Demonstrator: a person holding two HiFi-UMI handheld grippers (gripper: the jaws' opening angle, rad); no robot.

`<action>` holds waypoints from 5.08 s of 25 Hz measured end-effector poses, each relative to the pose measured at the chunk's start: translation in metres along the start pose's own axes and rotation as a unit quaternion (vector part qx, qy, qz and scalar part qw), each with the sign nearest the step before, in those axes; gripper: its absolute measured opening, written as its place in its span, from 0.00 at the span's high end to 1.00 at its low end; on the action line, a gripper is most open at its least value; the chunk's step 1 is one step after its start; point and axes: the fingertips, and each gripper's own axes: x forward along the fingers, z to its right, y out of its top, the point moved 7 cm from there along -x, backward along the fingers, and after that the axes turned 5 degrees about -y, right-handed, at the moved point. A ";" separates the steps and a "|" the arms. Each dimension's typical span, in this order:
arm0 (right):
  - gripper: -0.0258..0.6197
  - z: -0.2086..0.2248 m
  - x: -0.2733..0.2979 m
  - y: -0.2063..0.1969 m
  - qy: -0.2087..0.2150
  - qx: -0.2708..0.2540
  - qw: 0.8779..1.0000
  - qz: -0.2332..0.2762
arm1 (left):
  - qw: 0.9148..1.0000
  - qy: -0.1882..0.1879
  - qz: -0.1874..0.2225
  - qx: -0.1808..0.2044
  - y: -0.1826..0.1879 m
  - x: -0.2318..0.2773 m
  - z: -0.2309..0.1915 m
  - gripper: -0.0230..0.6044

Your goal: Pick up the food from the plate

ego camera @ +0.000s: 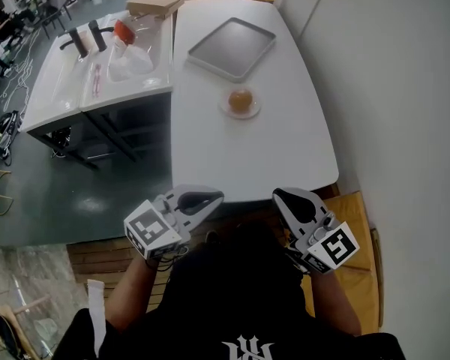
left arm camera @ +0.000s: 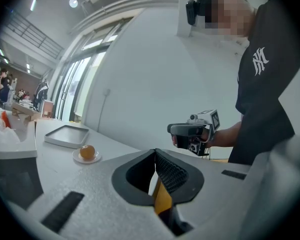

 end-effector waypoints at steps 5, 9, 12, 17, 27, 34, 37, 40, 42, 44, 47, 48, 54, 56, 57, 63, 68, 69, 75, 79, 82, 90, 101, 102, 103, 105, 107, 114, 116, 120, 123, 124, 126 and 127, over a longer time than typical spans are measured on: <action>0.96 -0.002 -0.009 0.006 -0.016 0.002 1.000 -0.001 | 1.000 -0.012 0.000 -0.004 0.001 0.008 -0.004 0.95; 0.96 0.005 -0.009 0.009 -0.017 -0.001 1.000 -0.006 | 1.000 -0.020 0.004 -0.013 0.006 0.019 -0.009 0.95; 0.96 0.014 0.001 0.006 -0.012 0.004 1.000 -0.005 | 1.000 -0.020 0.003 -0.023 0.002 0.024 -0.017 0.95; 0.96 0.036 0.035 0.004 0.004 0.014 1.000 -0.001 | 0.999 -0.014 -0.011 -0.026 -0.002 0.035 -0.041 0.95; 0.96 0.108 0.103 0.011 0.035 -0.014 0.999 -0.005 | 0.998 0.012 -0.014 -0.055 0.015 0.062 -0.121 0.95; 0.96 0.165 0.162 0.023 0.064 -0.008 0.998 -0.016 | 0.995 0.026 -0.035 -0.084 0.038 0.084 -0.178 0.95; 0.96 0.181 0.178 0.034 0.088 -0.007 0.996 -0.026 | 0.994 0.029 -0.040 -0.094 0.051 0.093 -0.192 0.95; 0.95 0.199 0.192 0.037 0.108 0.002 0.993 -0.044 | 0.992 0.038 -0.044 -0.109 0.064 0.102 -0.209 0.95; 0.95 0.209 0.202 0.035 0.116 0.002 0.992 -0.052 | 0.991 0.045 -0.049 -0.117 0.067 0.107 -0.221 0.95; 0.95 0.218 0.212 0.030 0.126 -0.003 0.990 -0.061 | 0.990 0.052 -0.052 -0.121 0.066 0.112 -0.232 0.95; 0.90 0.228 0.225 0.019 0.143 0.005 0.987 -0.074 | 0.988 0.063 -0.055 -0.130 0.061 0.115 -0.245 0.95; 0.81 0.232 0.228 0.016 0.149 0.008 0.986 -0.080 | 0.987 0.067 -0.056 -0.133 0.060 0.117 -0.247 0.95; 0.69 0.246 0.256 -0.007 0.173 0.003 0.981 -0.092 | 0.983 0.086 -0.059 -0.150 0.041 0.120 -0.264 0.95; 0.65 0.249 0.265 -0.013 0.184 0.001 0.978 -0.096 | 0.981 0.092 -0.056 -0.159 0.033 0.120 -0.266 0.95; 0.62 0.251 0.269 -0.016 0.191 -0.002 0.977 -0.098 | 0.980 0.095 -0.055 -0.163 0.030 0.120 -0.268 0.95; 0.52 0.261 0.297 -0.036 0.228 -0.022 0.968 -0.102 | 0.975 0.110 -0.057 -0.184 0.006 0.122 -0.282 0.95; 0.46 0.270 0.312 -0.053 0.256 -0.030 0.961 -0.103 | 0.970 0.122 -0.056 -0.202 -0.011 0.125 -0.294 0.95; 0.45 0.272 0.314 -0.056 0.262 -0.035 0.959 -0.105 | 0.969 0.124 -0.055 -0.205 -0.012 0.125 -0.296 0.95; 0.38 0.274 0.329 -0.081 0.309 -0.075 0.940 -0.122 | 0.965 0.130 -0.059 -0.218 -0.028 0.124 -0.296 0.95; 0.36 0.275 0.336 -0.105 0.340 -0.095 0.923 -0.154 | 0.963 0.134 -0.064 -0.226 -0.035 0.125 -0.299 0.95; 0.34 0.276 0.342 -0.115 0.349 -0.113 0.917 -0.159 | 0.961 0.137 -0.064 -0.232 -0.040 0.125 -0.303 0.95; 0.34 0.275 0.349 -0.133 0.387 -0.122 0.897 -0.174 | 0.956 0.149 -0.066 -0.246 -0.054 0.127 -0.306 0.95; 0.35 0.268 0.355 -0.140 0.412 -0.182 0.871 -0.194 | 0.954 0.143 -0.065 -0.256 -0.064 0.133 -0.309 0.95; 0.35 0.268 0.356 -0.141 0.413 -0.186 0.870 -0.195 | 0.954 0.143 -0.065 -0.256 -0.065 0.133 -0.309 0.95; 0.35 0.267 0.356 -0.142 0.414 -0.190 0.869 -0.196 | 0.954 0.144 -0.064 -0.256 -0.065 0.133 -0.309 0.95; 0.35 0.266 0.357 -0.142 0.416 -0.195 0.866 -0.197 | 0.954 0.145 -0.063 -0.256 -0.066 0.132 -0.309 0.95; 0.35 0.266 0.356 -0.142 0.418 -0.196 0.864 -0.199 | 0.954 0.146 -0.063 -0.256 -0.066 0.132 -0.308 0.95; 0.35 0.264 0.356 -0.141 0.421 -0.201 0.859 -0.211 | 0.954 0.149 -0.062 -0.254 -0.063 0.127 -0.304 0.95; 0.35 0.263 0.354 -0.137 0.416 -0.198 0.862 -0.209 | 0.954 0.149 -0.062 -0.251 -0.062 0.125 -0.301 0.95; 0.35 0.263 0.349 -0.121 0.399 -0.175 0.878 -0.198 | 0.958 0.149 -0.065 -0.238 -0.056 0.121 -0.292 0.95; 0.35 0.260 0.347 -0.111 0.383 -0.164 0.888 -0.193 | 0.960 0.146 -0.064 -0.229 -0.052 0.113 -0.288 0.95; 0.35 0.258 0.344 -0.106 0.377 -0.159 0.892 -0.191 | 0.962 0.144 -0.062 -0.224 -0.050 0.110 -0.285 0.95; 0.35 0.252 0.335 -0.092 0.367 -0.144 0.901 -0.180 | 0.968 0.137 -0.059 -0.204 -0.042 0.104 -0.277 0.95; 0.35 0.248 0.330 -0.083 0.363 -0.136 0.905 -0.174 | 0.970 0.134 -0.056 -0.196 -0.036 0.101 -0.272 0.95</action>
